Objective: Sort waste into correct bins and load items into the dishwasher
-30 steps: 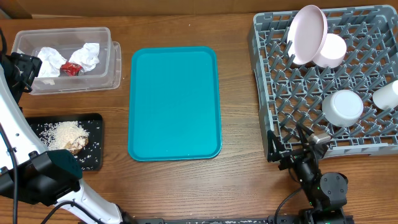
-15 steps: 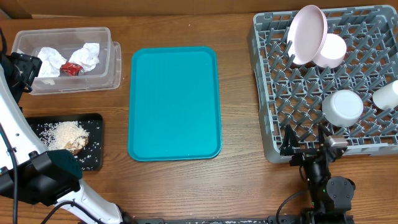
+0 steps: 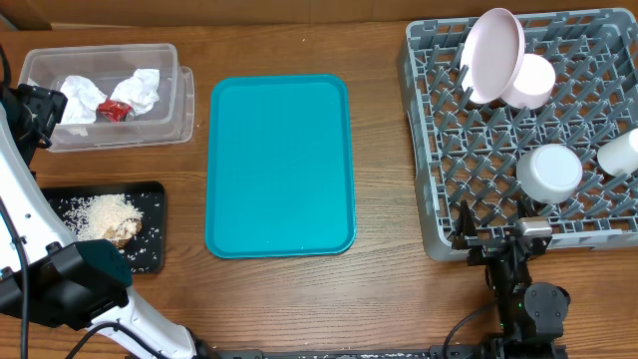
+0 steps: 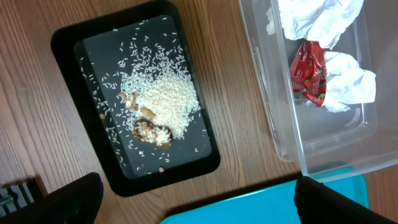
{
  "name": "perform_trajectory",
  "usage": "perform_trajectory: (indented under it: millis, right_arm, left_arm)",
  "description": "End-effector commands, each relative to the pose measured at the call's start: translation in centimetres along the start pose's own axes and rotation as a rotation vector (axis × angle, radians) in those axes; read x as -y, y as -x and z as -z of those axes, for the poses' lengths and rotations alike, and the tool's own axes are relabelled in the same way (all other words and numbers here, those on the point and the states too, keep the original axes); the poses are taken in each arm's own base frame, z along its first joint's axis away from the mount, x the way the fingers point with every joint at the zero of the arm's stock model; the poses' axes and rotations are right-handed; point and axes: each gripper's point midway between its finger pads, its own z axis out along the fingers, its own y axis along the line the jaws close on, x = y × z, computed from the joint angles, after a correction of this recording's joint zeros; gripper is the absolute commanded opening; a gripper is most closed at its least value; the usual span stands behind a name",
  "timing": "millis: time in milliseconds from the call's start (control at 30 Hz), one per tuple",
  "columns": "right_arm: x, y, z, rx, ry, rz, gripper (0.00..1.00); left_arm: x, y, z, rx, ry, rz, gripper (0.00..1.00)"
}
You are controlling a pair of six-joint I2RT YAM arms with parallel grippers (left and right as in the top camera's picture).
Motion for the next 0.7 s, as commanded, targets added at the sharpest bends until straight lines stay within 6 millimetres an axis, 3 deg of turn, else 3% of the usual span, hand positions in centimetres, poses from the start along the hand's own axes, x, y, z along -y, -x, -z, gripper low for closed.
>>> perform_trajectory:
  millis: [0,667]
  right_arm:
    - [0.26,-0.05,0.01,0.009,-0.009,0.016,1.0]
    - [1.01,-0.01,0.05,0.011,-0.04,0.015,1.0]
  left_arm:
    - [0.27,-0.17,-0.36,-0.005,0.007,0.005,1.0]
    - [0.24,-0.13,-0.37,-0.004,0.007,0.006,1.0]
